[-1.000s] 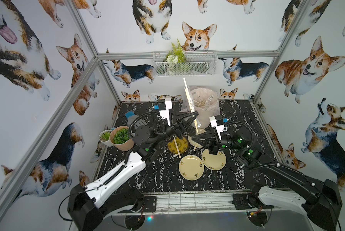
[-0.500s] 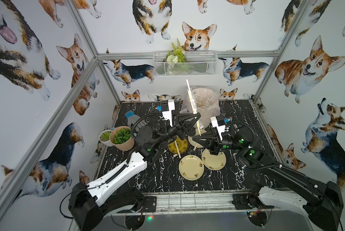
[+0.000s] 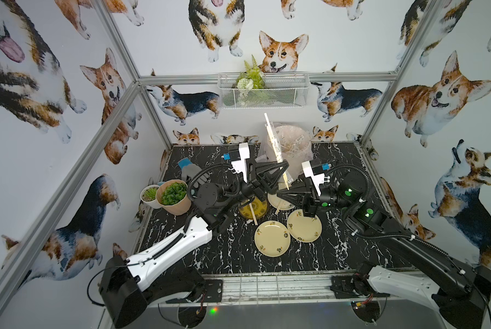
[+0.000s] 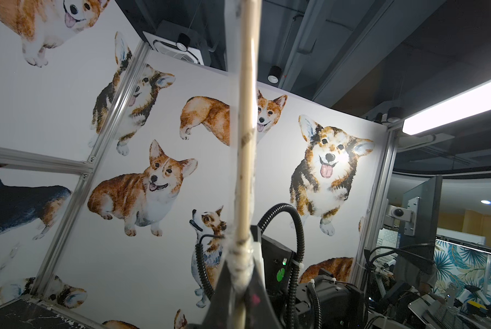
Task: Remove the packaging of disposable chopsticks
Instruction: Remove the packet bag from the disposable chopsticks.
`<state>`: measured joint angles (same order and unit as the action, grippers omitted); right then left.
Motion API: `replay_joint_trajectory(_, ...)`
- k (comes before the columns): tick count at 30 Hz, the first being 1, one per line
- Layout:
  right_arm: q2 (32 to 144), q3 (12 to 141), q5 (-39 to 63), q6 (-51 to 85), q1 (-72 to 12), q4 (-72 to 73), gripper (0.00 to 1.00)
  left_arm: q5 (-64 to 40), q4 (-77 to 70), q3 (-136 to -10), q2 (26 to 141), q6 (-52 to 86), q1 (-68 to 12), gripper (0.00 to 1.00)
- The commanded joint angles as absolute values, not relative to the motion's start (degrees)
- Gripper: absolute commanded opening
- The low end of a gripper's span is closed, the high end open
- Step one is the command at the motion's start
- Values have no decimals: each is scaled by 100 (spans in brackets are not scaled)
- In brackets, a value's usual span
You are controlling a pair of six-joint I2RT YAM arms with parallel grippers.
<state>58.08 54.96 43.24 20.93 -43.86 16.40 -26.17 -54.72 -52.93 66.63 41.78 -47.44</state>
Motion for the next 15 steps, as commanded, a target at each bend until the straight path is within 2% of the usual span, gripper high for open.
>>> replay_joint_trajectory(1, 5833, 5854, 4221, 1901, -4257, 2350, 0, -3177, -4609, -5201, 6671, 4167, -4812, 0)
replay_joint_trajectory(15, 6046, 6249, 4457, 1766, -4177, 2339, 0, -3290, -4239, -5200, 6819, 4196, -4929, 0)
